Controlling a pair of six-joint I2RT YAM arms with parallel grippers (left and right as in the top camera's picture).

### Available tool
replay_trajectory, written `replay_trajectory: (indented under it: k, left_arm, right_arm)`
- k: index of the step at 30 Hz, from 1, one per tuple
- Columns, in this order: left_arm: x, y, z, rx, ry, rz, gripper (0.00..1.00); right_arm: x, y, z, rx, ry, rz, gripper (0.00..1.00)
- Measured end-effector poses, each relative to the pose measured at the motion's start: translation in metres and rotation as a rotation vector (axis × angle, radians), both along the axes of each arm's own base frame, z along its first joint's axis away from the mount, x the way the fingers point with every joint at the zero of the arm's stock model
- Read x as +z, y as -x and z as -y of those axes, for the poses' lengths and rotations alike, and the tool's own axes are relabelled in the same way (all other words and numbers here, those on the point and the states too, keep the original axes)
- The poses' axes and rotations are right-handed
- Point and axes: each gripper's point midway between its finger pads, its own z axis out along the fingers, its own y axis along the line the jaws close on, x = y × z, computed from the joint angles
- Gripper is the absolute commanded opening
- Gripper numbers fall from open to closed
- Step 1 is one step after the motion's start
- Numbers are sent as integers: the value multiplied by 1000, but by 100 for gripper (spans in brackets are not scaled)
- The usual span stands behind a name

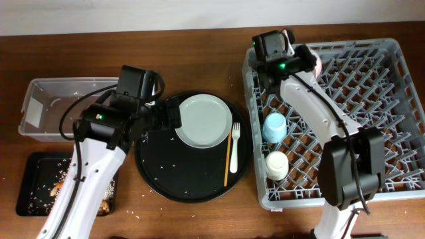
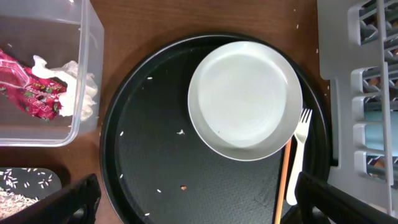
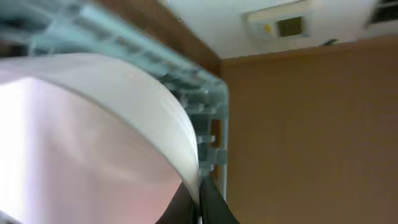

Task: Sort waste into correct bins and load items into the dishwasher rack
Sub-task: 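Set the pink bowl upright at the back of the rack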

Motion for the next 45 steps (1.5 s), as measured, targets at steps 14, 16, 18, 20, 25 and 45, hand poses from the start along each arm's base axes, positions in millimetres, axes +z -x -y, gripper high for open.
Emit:
replay_trajectory:
  k: [14, 16, 18, 20, 25, 45]
  left_arm:
    - [0, 0, 0, 0, 0, 0, 99]
    - [0, 0, 0, 0, 0, 1, 99]
    - [0, 0, 0, 0, 0, 1, 99]
    - [0, 0, 0, 0, 0, 0, 99]
    - [0, 0, 0, 0, 0, 0, 99]
    - [0, 0, 0, 0, 0, 0, 99]
  right_arm:
    - [4, -8, 49, -72, 119, -43, 4]
    - [-10, -2, 50, -68, 122, -76, 4]
    - [-11, -2, 50, -75, 124, -61, 4]
    - [-11, -3, 46, -67, 125, -59, 4]
    - [-16, -2, 21, -15, 130, -72, 20]
    - [26, 50, 20, 68, -941, 153, 6]
